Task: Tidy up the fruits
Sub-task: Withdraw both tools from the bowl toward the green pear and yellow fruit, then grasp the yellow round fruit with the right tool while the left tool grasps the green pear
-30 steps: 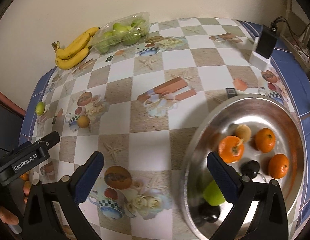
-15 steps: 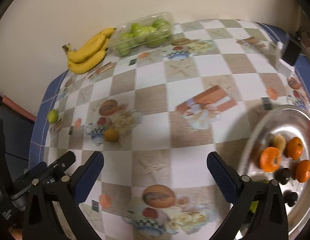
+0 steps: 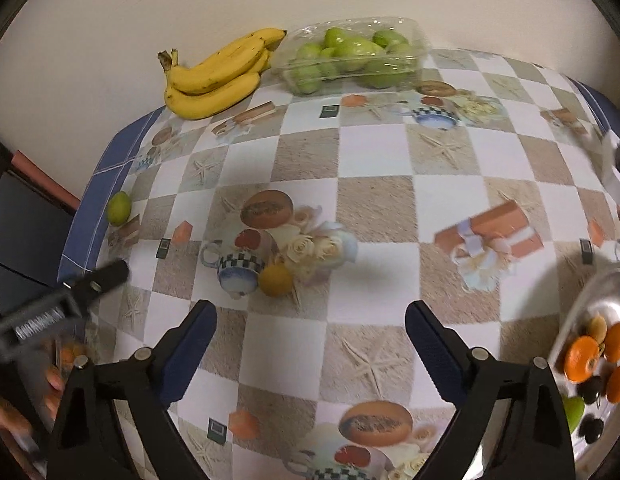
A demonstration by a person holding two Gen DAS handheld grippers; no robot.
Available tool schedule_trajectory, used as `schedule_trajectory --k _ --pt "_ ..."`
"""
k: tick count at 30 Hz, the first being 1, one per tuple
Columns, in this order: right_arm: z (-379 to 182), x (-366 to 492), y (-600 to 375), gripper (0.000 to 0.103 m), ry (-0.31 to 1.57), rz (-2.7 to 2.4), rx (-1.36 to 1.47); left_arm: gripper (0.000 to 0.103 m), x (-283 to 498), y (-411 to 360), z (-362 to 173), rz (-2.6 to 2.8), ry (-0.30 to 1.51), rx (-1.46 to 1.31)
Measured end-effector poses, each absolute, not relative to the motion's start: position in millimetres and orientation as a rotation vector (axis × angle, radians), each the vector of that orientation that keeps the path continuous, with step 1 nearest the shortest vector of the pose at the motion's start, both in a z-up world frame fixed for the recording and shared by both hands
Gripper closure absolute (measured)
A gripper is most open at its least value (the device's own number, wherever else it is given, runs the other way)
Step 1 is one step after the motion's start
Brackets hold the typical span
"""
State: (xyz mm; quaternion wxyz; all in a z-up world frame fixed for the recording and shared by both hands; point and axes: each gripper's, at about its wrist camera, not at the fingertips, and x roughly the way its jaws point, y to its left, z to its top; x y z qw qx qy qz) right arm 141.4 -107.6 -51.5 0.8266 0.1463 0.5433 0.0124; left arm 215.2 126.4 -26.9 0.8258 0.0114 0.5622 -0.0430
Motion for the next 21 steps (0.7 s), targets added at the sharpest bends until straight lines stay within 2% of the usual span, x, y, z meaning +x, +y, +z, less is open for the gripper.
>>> schedule_trajectory --k 4,5,8,10,17,21 --pt "-59.1 155.3 -95.9 0.017 1.187 0.031 0.289 0.002 246.3 147.4 -17.1 -0.133 1.187 0.103" --pt "-61.5 158.6 -92.8 0.023 1.196 0.037 0.284 0.004 253.0 152.1 -15.4 -0.14 1.19 0.104" --pt "-68.5 167.2 -85.0 0.028 1.222 0.046 0.275 0.012 275.8 166.8 -12.8 -0.13 1.19 0.103" --pt "-72.7 171.9 -81.7 0.032 1.235 0.05 0.274 0.013 287.3 171.1 -15.2 -0.136 1.186 0.121" --pt "-86.6 184.2 -75.8 0.05 1.289 0.039 0.239 0.029 320.4 194.6 -47.1 -0.09 1.246 0.124" --pt "-93.7 189.2 -76.2 0.055 1.315 0.032 0.23 0.031 333.4 210.6 -62.1 -0.085 1.273 0.05"
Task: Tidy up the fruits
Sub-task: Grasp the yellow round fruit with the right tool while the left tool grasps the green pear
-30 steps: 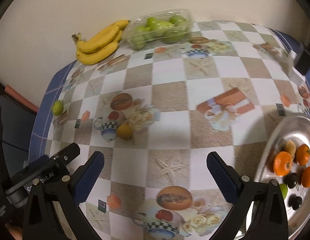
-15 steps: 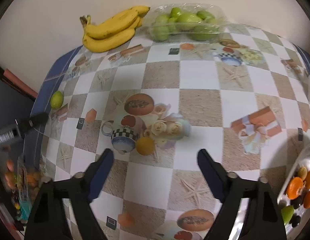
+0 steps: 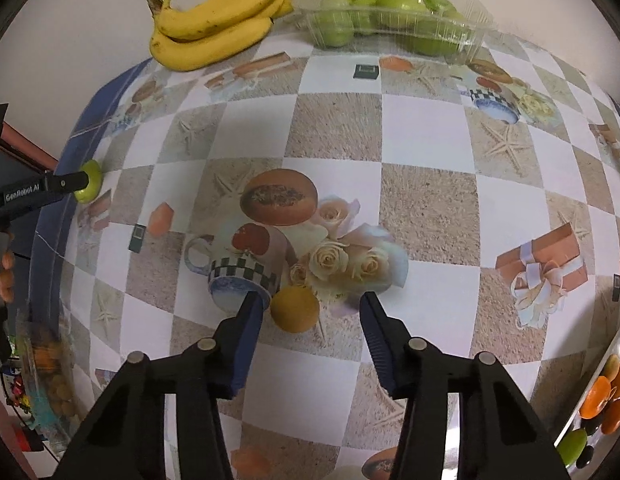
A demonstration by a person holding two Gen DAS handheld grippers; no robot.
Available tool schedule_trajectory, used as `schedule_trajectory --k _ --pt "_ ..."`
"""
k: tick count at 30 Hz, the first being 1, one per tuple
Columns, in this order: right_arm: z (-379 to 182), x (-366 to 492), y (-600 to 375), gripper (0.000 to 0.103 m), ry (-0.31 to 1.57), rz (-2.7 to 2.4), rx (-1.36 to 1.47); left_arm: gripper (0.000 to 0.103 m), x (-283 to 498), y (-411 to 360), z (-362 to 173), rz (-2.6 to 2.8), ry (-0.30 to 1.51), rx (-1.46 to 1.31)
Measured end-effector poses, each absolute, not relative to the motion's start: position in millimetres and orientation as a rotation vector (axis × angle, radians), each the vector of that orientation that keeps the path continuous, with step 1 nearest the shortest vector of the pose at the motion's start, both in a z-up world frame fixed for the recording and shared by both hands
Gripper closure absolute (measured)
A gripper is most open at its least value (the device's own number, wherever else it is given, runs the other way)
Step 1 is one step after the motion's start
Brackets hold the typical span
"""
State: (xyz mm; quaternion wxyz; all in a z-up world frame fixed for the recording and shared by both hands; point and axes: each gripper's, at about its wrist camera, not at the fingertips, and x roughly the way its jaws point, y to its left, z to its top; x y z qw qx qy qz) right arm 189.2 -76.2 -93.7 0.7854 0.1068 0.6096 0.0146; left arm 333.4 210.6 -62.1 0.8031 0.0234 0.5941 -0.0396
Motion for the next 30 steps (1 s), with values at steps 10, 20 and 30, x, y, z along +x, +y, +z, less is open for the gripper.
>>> schedule_trajectory --k 10,20,30 --pt "-97.2 194.3 -69.8 0.075 1.317 0.053 0.205 0.041 349.4 230.7 -78.3 -0.069 1.28 -0.002" --pt "-99.4 194.0 -66.8 0.076 1.316 0.071 0.216 0.061 347.1 227.1 -88.6 -0.044 1.285 -0.013" --pt "-85.8 172.4 -78.2 0.076 1.321 0.048 0.246 0.061 303.2 228.9 -77.8 0.016 1.337 -0.072"
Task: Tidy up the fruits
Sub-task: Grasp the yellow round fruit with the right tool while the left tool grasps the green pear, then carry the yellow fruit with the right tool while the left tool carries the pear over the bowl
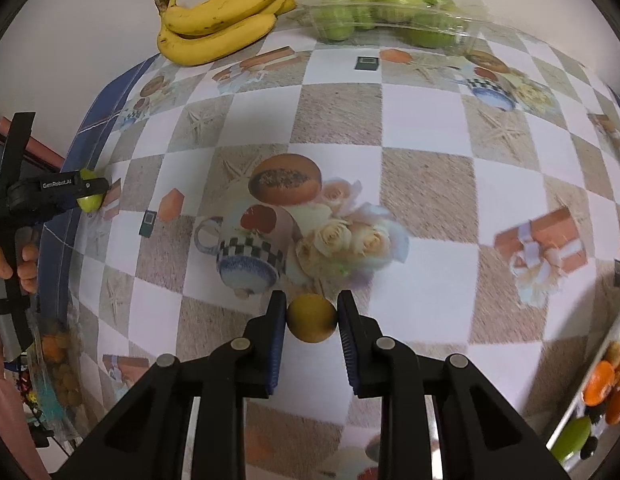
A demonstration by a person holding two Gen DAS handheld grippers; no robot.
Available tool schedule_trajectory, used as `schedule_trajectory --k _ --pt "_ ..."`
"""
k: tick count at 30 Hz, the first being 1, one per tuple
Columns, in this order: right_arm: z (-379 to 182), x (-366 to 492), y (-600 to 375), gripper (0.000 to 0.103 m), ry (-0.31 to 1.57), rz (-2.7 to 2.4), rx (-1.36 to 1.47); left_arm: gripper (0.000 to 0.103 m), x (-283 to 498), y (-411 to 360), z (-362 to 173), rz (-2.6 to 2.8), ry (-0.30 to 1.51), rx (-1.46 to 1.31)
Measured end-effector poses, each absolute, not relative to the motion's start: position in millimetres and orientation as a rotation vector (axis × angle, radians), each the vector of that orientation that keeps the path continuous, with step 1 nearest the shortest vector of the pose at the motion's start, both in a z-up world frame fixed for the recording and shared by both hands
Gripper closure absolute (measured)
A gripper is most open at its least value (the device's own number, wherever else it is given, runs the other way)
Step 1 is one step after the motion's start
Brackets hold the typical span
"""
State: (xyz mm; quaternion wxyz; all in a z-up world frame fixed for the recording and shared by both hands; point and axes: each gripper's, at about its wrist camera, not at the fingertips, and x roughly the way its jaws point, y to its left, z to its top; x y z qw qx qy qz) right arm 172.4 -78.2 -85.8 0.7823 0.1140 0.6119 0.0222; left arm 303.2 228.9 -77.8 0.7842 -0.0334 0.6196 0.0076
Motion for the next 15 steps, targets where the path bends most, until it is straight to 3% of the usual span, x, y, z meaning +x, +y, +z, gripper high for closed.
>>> schedule_trajectory --k 15 --pt "-54.0 102.0 -98.3 0.076 1.305 0.025 0.266 0.061 212.7 179.1 -30.3 0.008 1.378 -0.094"
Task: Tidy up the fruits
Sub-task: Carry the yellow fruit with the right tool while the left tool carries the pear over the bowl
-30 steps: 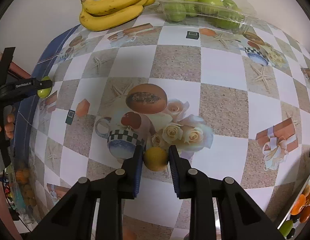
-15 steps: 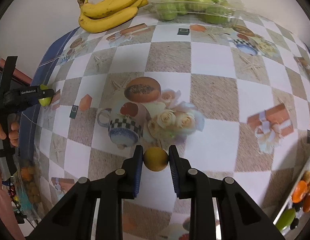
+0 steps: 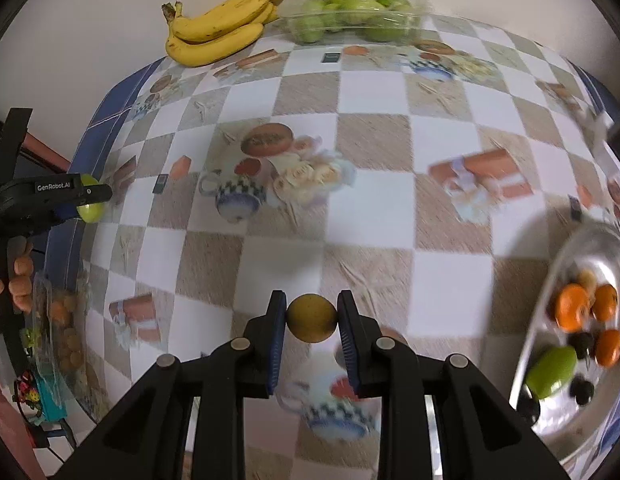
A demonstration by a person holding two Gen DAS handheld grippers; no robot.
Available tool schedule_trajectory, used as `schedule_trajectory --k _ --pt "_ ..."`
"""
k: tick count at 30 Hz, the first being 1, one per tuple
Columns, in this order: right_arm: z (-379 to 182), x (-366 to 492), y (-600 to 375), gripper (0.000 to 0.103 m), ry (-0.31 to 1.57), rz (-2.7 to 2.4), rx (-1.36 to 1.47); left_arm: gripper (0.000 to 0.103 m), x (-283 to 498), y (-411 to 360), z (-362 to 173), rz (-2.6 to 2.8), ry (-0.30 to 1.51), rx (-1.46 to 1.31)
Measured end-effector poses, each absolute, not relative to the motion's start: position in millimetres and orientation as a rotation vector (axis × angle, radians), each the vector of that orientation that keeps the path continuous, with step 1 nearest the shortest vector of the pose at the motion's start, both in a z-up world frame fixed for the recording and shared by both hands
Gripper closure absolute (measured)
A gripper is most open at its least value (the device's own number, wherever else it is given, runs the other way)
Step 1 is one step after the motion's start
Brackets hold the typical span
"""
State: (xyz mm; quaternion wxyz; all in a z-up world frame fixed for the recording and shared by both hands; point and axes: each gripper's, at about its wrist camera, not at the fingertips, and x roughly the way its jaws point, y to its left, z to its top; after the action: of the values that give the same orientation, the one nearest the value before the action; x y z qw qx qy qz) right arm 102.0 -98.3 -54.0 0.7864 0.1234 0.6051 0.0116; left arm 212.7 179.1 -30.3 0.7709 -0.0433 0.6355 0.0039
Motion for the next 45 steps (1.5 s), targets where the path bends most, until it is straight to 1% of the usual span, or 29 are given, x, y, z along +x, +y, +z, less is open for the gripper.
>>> schedule_trajectory --k 9,21,34,45 --pt "-40.7 55.0 -134.7 0.076 1.269 -0.025 0.319 0.061 171.2 100.3 -16.4 -0.071 1.374 -0.128" --pt "-39.7 8.4 -193.8 0.076 1.238 -0.078 0.406 0.061 121.7 1.6 -26.4 -0.175 1.38 -0.162" --pt "-40.7 -1.9 -238.9 0.076 1.213 -0.155 0.445 0.061 96.7 -60.5 -24.4 -0.228 1.316 -0.19" --pt "-46.1 -2.2 -266.5 0.076 1.212 -0.222 0.447 0.061 89.5 -107.0 -38.6 -0.297 1.297 -0.141"
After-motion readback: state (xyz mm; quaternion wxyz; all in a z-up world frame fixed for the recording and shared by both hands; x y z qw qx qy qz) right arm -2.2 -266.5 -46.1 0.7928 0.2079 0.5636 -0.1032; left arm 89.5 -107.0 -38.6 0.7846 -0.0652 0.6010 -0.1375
